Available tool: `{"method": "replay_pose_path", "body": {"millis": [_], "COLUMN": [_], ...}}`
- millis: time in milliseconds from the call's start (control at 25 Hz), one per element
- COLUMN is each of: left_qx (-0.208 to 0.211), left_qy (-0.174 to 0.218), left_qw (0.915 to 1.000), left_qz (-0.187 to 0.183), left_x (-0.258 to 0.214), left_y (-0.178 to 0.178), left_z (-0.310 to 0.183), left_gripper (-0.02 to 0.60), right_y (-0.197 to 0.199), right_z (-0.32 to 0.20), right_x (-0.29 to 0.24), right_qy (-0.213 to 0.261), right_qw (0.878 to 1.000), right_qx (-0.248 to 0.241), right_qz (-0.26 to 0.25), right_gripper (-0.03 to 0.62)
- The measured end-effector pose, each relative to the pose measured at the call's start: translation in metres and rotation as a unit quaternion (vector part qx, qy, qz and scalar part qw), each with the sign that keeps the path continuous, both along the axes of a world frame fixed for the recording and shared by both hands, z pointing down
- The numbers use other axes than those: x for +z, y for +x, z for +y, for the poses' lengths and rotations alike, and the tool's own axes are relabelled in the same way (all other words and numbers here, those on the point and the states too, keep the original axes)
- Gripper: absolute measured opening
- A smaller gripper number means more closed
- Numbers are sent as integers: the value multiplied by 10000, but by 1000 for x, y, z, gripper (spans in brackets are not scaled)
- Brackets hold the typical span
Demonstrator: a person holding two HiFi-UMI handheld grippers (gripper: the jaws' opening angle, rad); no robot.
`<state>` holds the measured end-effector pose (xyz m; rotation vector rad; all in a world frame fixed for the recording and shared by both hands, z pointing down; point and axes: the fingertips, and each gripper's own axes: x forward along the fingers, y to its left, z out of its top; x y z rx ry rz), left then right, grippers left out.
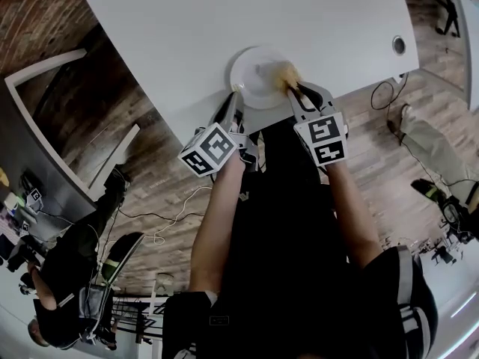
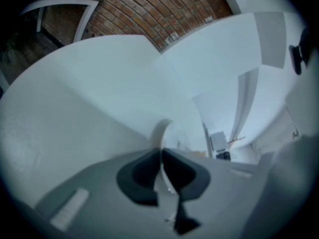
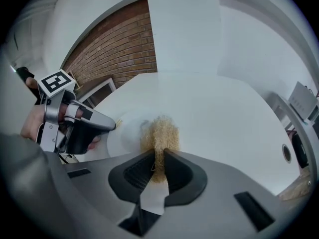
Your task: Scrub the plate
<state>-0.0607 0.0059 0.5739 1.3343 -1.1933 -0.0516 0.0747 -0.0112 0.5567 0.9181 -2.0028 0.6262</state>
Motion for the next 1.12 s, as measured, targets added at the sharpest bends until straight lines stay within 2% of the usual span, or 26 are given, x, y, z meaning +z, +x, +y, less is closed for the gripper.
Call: {"method": "replay_pose_path", "body": {"millis": [200,360,760,960,1040,1120], "left_qx": [-45,-74,-108,-63,-7,-23], "left_qy": [-5,-47,-64,-25,16,13], "left_qw": [10000,10000,9999,9997,9995,9997], "left_qz": [-53,-47,-65,-231,-315,-236], "left_x": [0,1,2,1,0,0], "left_y": [0,-1,-1,-2,-1,-1], "left_z": [0,1,0,-1,-2,-2], "left_gripper": [25,23,23,23,24,23], "right_y": [-6,-20,-87,-86,-77,-62], "right_z": [-4,-1,14,12,10,5], "right_x": [1,3,8,7,8,9], "right_qy": [48,10,-256,-285,-229,-189], "right_qw": [9998,9993,9965,9955,9956,9965], "right_qx": [-3,-242,-775,-865,-900,-807], "right_qz": [189,267,-172,-247,-126,-60], "right_gripper": [44,44,44,44,44,44]}}
